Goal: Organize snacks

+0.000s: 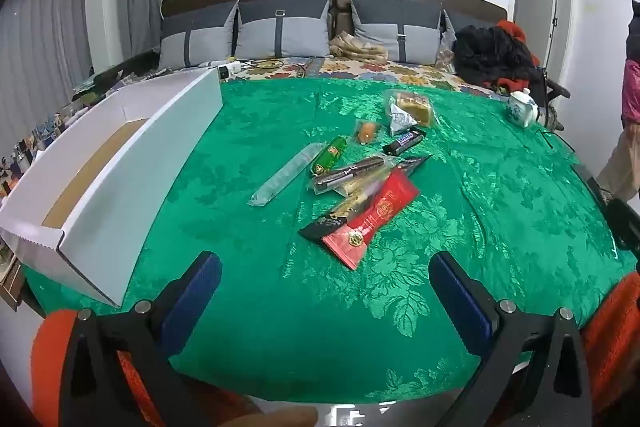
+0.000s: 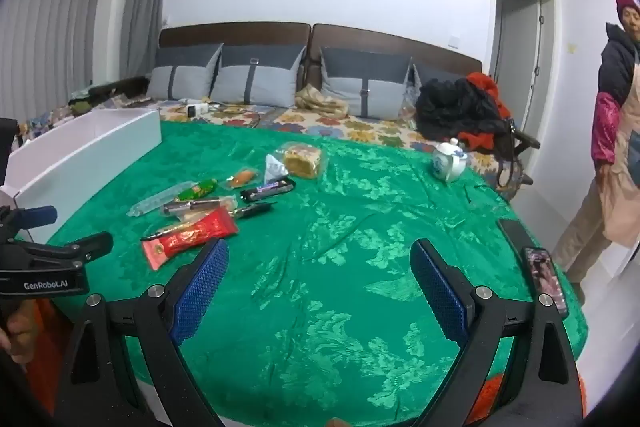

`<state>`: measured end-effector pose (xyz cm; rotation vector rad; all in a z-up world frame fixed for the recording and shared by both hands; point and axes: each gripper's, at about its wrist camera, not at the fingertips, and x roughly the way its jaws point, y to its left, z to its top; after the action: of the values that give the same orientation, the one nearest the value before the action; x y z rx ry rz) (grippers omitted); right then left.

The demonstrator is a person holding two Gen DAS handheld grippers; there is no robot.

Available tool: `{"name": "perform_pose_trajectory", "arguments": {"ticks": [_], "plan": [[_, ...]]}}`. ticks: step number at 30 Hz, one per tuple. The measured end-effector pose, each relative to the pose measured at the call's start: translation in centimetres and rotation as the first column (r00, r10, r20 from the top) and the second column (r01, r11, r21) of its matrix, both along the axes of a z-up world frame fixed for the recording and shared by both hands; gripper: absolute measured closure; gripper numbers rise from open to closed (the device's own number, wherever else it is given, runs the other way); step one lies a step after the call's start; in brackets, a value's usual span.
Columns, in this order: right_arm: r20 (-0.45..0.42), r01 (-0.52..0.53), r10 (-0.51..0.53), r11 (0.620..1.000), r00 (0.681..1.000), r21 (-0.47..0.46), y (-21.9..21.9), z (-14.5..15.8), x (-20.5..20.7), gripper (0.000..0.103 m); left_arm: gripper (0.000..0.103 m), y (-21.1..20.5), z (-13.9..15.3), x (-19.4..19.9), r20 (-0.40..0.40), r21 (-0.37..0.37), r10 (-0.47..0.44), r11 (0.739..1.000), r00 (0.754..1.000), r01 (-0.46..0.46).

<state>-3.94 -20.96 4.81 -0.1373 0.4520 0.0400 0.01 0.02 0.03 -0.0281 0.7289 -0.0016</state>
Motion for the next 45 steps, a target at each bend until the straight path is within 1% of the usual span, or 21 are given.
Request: {"name": "perform_pose_trajectory", "arguments": {"ticks": [2,4,5,7,9,12,15,17,19,21,22,23,24,27,29,31,33,35,37,42,45], "plan": [[-0.001,-0.011,0.011,1.000,1.000,-0.003,0.1,0.5,0.0,0.009,0.000,-0.1,0.2,0.1,0.002,-0.007,-0.007,1.000,1.000,0.007],[0.004,-0.030,0.030,1.000,1.000,0.002,0.2,1.1,0.0,0.009,0.000,-0.4,0.3,0.3,0.007,0.011,-0.024,1.000,1.000,0.024],[0.030,-0.036,0.037,0.998,0.999,-0.042,0.9,1.5,-0.6,0.009,0.000,-0.7,0.5,0.2,0.025,0.022,-0.031,0.999,0.999,0.030],[0.052,-0.068,0.071,0.995,0.996,-0.070,1.2,1.6,-1.0,0.009,0.000,-0.3,0.6,-0.7,0.061,0.014,-0.039,0.999,0.997,0.039],[0.055,-0.055,0.061,0.993,0.997,-0.107,2.2,1.1,-1.1,0.009,0.000,-0.1,0.4,-1.5,0.057,0.026,-0.043,0.999,0.997,0.041],[0.004,-0.044,0.044,0.996,0.999,-0.083,2.3,0.0,-0.2,0.009,0.000,-0.2,-0.3,-1.7,0.016,0.051,-0.042,0.998,0.999,0.042],[0.001,-0.034,0.034,0.997,0.999,-0.068,1.8,-0.4,-0.3,0.009,0.000,0.1,0.5,-1.8,-0.007,0.049,-0.040,0.998,0.999,0.040],[-0.004,-0.031,0.031,0.999,1.000,-0.042,1.4,-0.7,0.2,0.009,0.000,0.2,1.5,-1.7,0.008,0.039,-0.040,0.998,0.999,0.040],[-0.006,-0.027,0.027,0.999,1.000,-0.022,1.1,-0.7,0.9,0.009,0.000,0.3,1.7,-1.2,0.013,0.039,-0.028,0.999,1.000,0.028],[-0.001,-0.020,0.020,1.000,1.000,-0.021,0.7,-0.7,1.3,0.009,0.000,0.6,1.0,-0.8,-0.005,0.019,-0.010,1.000,1.000,0.011],[-0.005,-0.022,0.022,1.000,1.000,-0.023,0.6,-1.0,1.2,0.009,0.000,0.8,0.1,-0.6,-0.017,0.004,-0.006,1.000,1.000,0.006],[-0.010,-0.025,0.025,0.999,1.000,-0.025,0.5,-1.3,1.2,0.009,0.000,0.9,-0.8,-0.4,-0.029,0.005,-0.004,1.000,1.000,0.004],[-0.023,-0.032,0.031,0.999,0.999,-0.036,0.3,-1.9,1.1,0.009,0.000,0.8,-1.6,-0.2,-0.040,0.017,-0.003,1.000,0.999,0.004],[-0.070,-0.030,0.026,0.998,0.997,-0.051,-0.1,-3.1,1.2,0.009,0.000,0.2,-3.8,0.8,-0.091,0.092,-0.006,0.996,0.996,0.015],[-0.094,-0.015,0.015,1.000,0.995,-0.009,-0.8,-3.3,1.6,0.009,0.000,0.2,-4.0,1.0,-0.085,0.083,-0.009,0.996,0.996,0.016],[-0.108,0.001,0.003,0.999,0.994,0.039,-1.5,-3.5,2.3,0.009,0.000,0.2,-4.4,1.2,-0.098,0.084,-0.012,0.996,0.995,0.020],[-0.127,0.017,-0.011,0.999,0.992,0.044,-1.7,-4.0,2.9,0.009,0.000,0.3,-4.9,1.6,-0.114,0.094,-0.009,0.995,0.993,0.020],[-0.179,0.032,-0.024,0.999,0.983,0.037,-1.8,-5.0,3.9,0.009,0.000,0.5,-5.5,1.8,-0.126,0.092,-0.004,0.996,0.992,0.015],[-0.250,0.036,-0.027,0.999,0.968,0.033,-1.8,-6.5,4.9,0.009,0.000,0.7,-6.0,2.0,-0.141,0.086,0.002,0.996,0.990,0.010],[-0.379,0.049,-0.029,0.998,0.925,0.043,-2.5,-9.5,6.0,0.009,0.000,1.1,-7.1,2.9,-0.168,0.076,0.012,0.997,0.986,0.001],[-0.394,0.055,-0.038,0.998,0.918,0.031,-2.6,-10.2,6.2,0.009,0.000,1.4,-7.7,3.4,-0.185,0.061,0.011,0.998,0.983,0.000]]}}
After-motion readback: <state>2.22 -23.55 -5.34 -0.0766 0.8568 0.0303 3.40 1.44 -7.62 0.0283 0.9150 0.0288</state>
